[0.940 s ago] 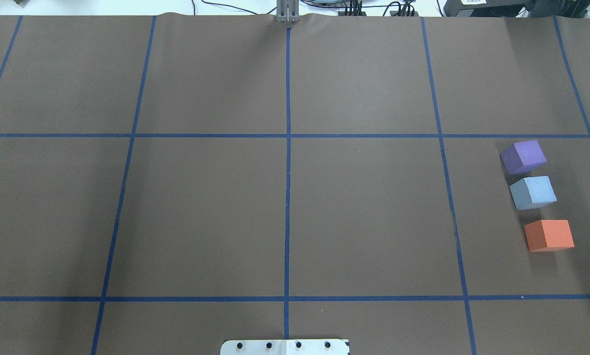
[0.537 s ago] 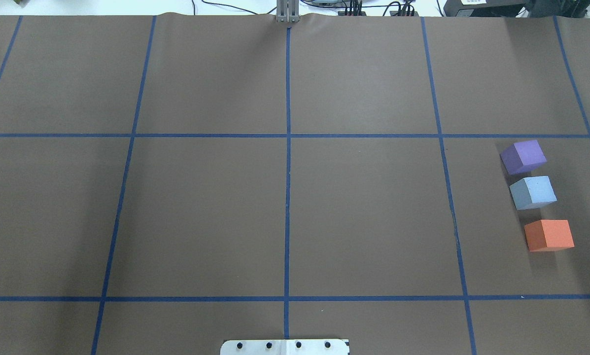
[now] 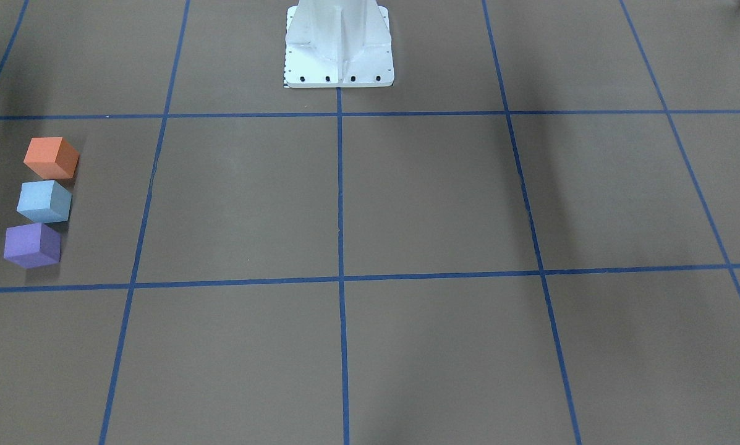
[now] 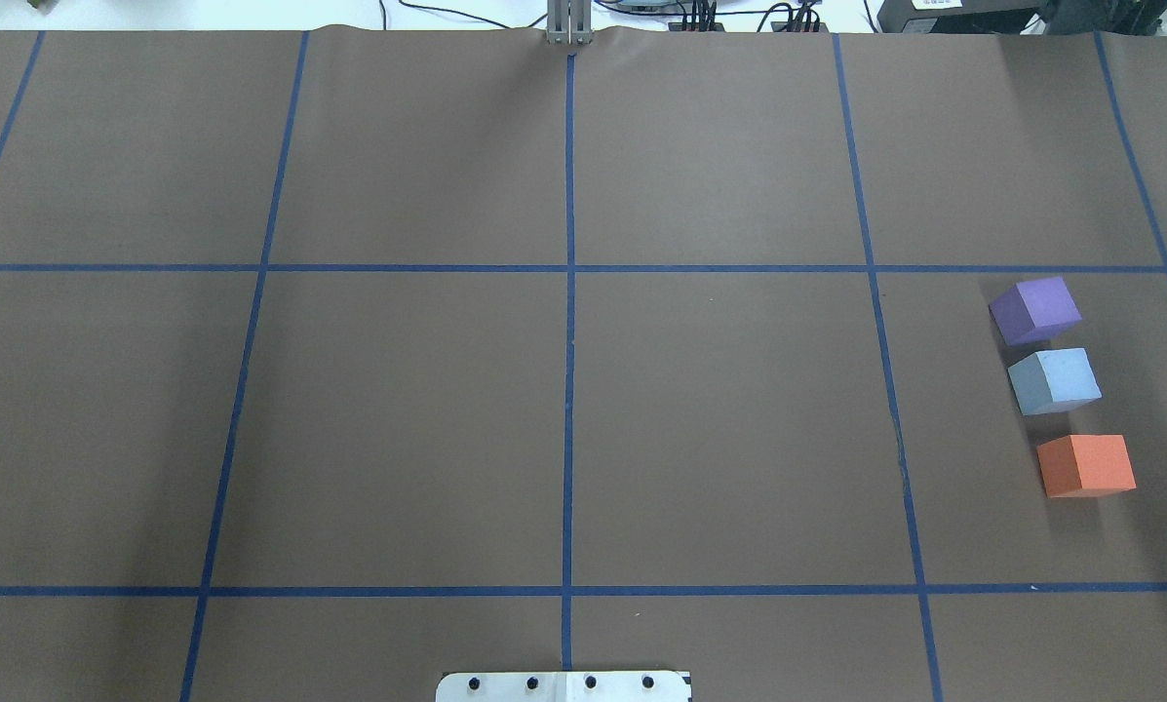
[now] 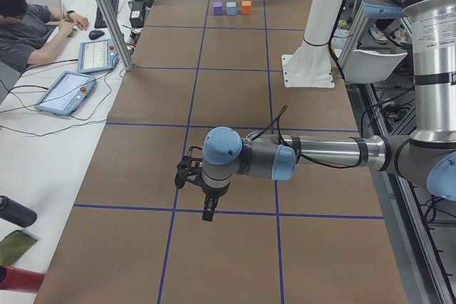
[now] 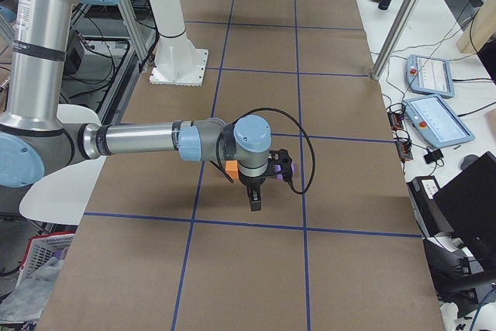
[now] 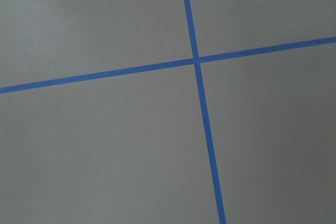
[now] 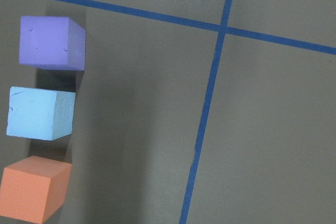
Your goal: Place blue block between orange and purple blocks
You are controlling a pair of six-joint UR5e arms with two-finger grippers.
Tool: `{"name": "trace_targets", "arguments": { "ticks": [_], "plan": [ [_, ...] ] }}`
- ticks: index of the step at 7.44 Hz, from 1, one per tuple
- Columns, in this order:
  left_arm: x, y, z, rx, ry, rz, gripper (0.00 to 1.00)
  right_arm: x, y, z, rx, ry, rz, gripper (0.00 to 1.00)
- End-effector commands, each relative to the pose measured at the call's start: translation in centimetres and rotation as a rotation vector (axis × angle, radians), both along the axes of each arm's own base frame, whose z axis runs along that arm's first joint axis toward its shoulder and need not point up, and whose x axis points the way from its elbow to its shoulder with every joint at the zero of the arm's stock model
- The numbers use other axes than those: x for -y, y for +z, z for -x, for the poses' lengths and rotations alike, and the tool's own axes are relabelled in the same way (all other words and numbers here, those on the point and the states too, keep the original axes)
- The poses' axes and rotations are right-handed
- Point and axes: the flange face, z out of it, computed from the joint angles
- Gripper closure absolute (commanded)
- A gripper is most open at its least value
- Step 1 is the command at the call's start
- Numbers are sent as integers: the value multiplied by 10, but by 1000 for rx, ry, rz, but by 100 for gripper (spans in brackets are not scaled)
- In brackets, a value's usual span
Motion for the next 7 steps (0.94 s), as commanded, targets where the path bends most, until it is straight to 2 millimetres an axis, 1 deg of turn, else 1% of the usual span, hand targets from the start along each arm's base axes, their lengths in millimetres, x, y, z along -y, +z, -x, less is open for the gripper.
{"name": "trace_targets", "arguments": {
  "ticks": [1,7],
  "plan": [
    [-1,2,0,1,-1,5,0,0,0,0,-3,0,-1,0],
    [-2,1,0,-5,0,3,0,2,-3,0,-4,7,-1,0]
  ]
}}
